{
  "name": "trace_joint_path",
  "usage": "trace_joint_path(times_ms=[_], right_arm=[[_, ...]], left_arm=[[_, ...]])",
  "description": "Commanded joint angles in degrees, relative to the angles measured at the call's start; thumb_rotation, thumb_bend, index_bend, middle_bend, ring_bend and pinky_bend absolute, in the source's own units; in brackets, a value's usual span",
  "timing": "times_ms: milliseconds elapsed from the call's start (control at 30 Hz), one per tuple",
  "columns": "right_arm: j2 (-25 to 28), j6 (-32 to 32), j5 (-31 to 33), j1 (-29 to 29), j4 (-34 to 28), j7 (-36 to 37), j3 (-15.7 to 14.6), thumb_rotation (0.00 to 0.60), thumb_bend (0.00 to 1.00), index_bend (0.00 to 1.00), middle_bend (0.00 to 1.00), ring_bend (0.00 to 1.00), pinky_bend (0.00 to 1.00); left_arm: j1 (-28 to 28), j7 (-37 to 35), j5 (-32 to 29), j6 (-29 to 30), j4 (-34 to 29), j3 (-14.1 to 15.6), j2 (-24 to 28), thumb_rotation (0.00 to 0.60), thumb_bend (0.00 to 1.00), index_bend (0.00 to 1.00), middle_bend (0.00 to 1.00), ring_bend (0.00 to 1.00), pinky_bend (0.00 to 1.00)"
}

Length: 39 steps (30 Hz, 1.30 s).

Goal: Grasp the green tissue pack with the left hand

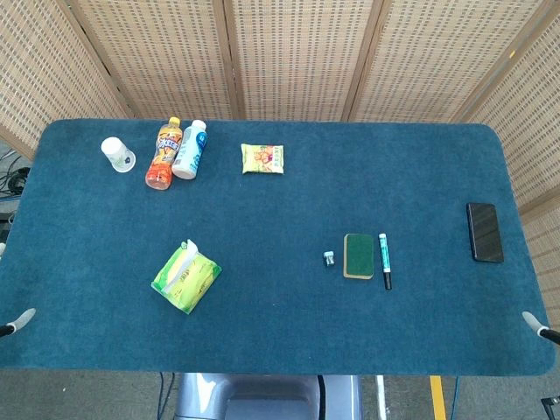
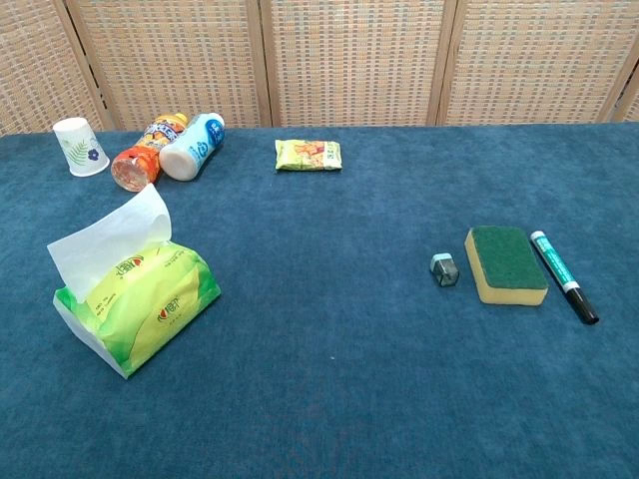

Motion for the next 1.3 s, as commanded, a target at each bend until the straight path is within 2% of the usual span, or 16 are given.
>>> trace_joint_path(times_ms=[33,167,367,467,500,533,700,900,1133,1233,1300], right_arm=[[0.1,-0.1,0.0,-0.1,-0.5,0.1,-0.1,0.600,0.00,0.00,0.00,0.00,0.00],[0.1,-0.5,0.2,0.2,-0.8,0.0,0.2,0.600,0.00,0.00,0.00,0.00,0.00],[0.0,-2.0,1.4,0.8,-0.7,-0.5,0.5,0.600,0.00,0.00,0.00,0.00,0.00],[-0.1,-2.8,2.4,1.0,-0.6,-0.6,0.9,0.600,0.00,0.00,0.00,0.00,0.00],[0.0,-2.9,3.0,1.0,-0.6,-0.4,1.1,0.600,0.00,0.00,0.00,0.00,0.00],[0.0,-2.9,3.3,1.0,-0.5,-0.3,1.2,0.600,0.00,0.00,0.00,0.00,0.00],[0.0,-3.3,3.9,0.9,-0.3,0.6,1.5,0.600,0.00,0.00,0.00,0.00,0.00],[0.1,-4.1,4.3,1.0,0.3,1.8,1.5,0.600,0.00,0.00,0.00,0.00,0.00],[0.2,-4.5,4.4,1.0,0.6,2.8,1.6,0.600,0.00,0.00,0.00,0.00,0.00],[0.2,-4.7,4.5,1.1,0.7,3.3,1.6,0.600,0.00,0.00,0.00,0.00,0.00],[0.2,-4.8,4.5,1.1,0.9,3.7,1.7,0.600,0.00,0.00,0.00,0.00,0.00]], left_arm=[[0.0,-0.8,1.2,1.2,1.5,-0.3,-1.1,0.600,0.10,0.00,0.00,0.00,0.00],[-1.3,-1.7,3.9,0.7,4.3,0.0,-1.8,0.600,0.10,0.00,0.00,0.00,0.00],[-8.3,-2.2,12.0,-1.7,12.6,-0.8,-3.5,0.600,0.10,0.00,0.00,0.00,0.00],[-14.7,-1.9,19.7,-2.7,19.4,-1.3,-4.4,0.600,0.15,0.00,0.00,0.00,0.00],[-19.5,1.5,25.8,-3.1,24.1,-1.9,-5.4,0.600,0.17,0.00,0.00,0.00,0.00],[-22.5,2.3,29.3,-3.2,27.2,-1.8,-6.5,0.600,0.19,0.00,0.00,0.00,0.00],[-32.9,6.2,41.4,-0.6,39.1,-0.2,-11.6,0.600,0.21,0.00,0.00,0.00,0.00],[-40.1,9.8,45.9,-3.8,44.5,2.8,-15.1,0.600,0.21,0.00,0.00,0.00,0.00],[-44.0,11.2,46.7,-4.7,46.4,5.7,-17.7,0.600,0.23,0.00,0.00,0.00,0.01],[-44.9,11.9,47.4,-4.5,47.8,7.5,-18.8,0.600,0.32,0.01,0.00,0.01,0.08],[-45.6,12.4,47.7,-4.5,48.8,8.6,-19.7,0.600,0.37,0.09,0.01,0.07,0.14]])
